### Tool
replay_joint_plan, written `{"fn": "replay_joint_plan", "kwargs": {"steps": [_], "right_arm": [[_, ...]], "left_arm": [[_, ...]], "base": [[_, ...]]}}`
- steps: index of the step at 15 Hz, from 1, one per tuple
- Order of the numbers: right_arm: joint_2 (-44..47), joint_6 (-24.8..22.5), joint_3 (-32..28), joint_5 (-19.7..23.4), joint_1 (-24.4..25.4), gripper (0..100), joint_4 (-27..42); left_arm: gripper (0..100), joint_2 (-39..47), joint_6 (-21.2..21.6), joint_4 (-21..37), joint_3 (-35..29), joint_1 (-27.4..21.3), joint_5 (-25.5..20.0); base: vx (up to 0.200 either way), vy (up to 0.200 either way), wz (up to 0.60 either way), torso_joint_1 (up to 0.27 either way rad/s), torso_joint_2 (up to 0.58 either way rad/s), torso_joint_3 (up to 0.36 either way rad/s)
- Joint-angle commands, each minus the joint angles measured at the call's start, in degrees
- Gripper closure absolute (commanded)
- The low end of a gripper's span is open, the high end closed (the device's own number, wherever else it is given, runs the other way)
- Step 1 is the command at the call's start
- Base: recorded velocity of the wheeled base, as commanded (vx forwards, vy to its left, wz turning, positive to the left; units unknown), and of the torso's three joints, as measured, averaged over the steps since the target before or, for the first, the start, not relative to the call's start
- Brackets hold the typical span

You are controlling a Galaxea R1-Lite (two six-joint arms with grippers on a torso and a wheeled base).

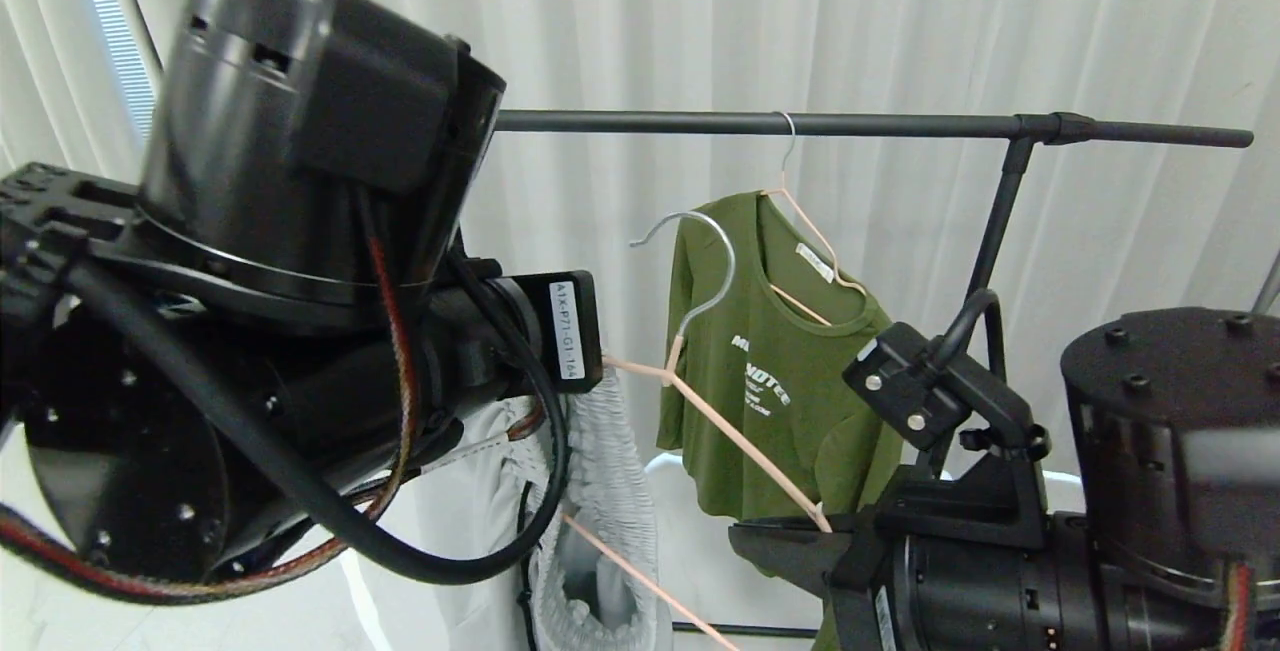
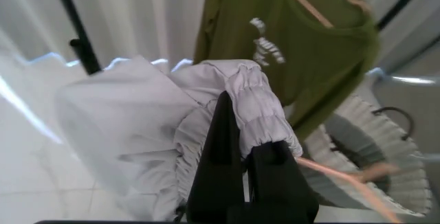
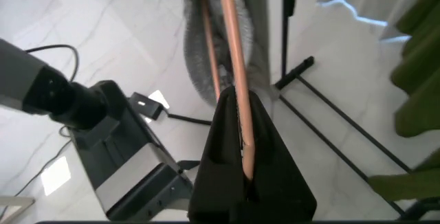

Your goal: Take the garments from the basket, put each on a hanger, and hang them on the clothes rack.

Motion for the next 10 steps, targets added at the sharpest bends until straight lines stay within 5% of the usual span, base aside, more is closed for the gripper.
{"fn": "replay_joint_plan", "kwargs": {"steps": [1,10], "right_arm": [[2.53,0.64,-0.51,-0.08,1.83,100,-1.51],[5.17,6.36,-2.53,-8.43,2.79,100,-8.72]], "left_arm": [[100,-0.07,-0.54,-0.01,-1.3,-2.3,-0.02],[100,-2.36,-1.59,-0.01,-1.3,-4.76,-0.2]], "base": [[0.0,0.0,0.0,0.0,0.0,0.0],[0.0,0.0,0.0,0.0,0.0,0.0]]}}
